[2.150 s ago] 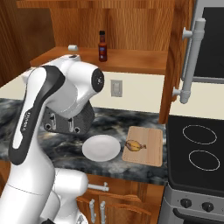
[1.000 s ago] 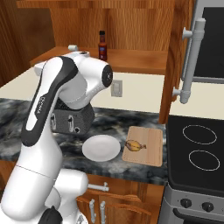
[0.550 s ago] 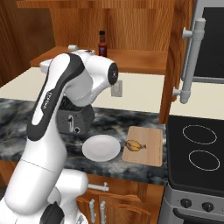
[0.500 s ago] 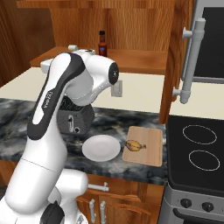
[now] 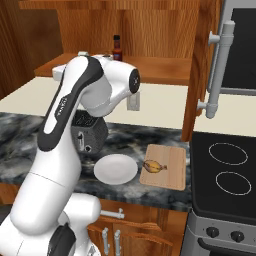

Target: Pick the chicken drumstick from the plate and place it on the cutting board. Then pick the condiment bottle from the cabinet and place it next to the cutting board.

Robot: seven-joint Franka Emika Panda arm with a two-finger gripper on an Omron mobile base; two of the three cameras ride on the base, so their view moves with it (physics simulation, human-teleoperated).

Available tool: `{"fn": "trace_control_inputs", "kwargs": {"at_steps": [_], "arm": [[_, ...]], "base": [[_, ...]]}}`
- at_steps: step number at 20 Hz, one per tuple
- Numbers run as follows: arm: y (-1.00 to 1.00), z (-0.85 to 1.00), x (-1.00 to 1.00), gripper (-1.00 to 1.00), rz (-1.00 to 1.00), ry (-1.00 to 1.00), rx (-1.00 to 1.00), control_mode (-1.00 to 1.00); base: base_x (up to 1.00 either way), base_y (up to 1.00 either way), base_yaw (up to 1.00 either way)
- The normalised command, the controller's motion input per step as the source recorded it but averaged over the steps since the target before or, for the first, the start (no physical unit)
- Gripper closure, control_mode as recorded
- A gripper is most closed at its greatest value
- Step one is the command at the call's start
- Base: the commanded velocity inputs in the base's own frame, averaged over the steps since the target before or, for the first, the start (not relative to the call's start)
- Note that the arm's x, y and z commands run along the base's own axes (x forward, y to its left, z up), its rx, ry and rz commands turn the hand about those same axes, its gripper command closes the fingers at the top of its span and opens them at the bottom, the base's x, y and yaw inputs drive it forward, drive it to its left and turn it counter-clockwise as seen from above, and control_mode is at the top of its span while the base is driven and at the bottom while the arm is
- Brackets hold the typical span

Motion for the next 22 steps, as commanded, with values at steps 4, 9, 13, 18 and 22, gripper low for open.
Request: {"fn": "trace_control_inputs", "kwargs": {"at_steps": [4, 9, 13, 18, 22], "arm": [[-0.06, 0.00, 0.21, -1.00, 0.00, 0.00, 0.00, -1.00], [-0.02, 0.05, 0.20, -1.00, 0.00, 0.00, 0.00, -1.00], [0.00, 0.07, 0.19, -1.00, 0.00, -0.02, 0.00, -1.00], [0.00, 0.05, 0.13, -1.00, 0.00, -0.06, 0.00, -1.00], [0.00, 0.01, 0.03, -1.00, 0.00, -0.06, 0.00, -1.00]], "base": [[0.00, 0.00, 0.00], [0.00, 0.00, 0.00], [0.00, 0.00, 0.00], [0.00, 0.00, 0.00], [0.00, 0.00, 0.00]]}}
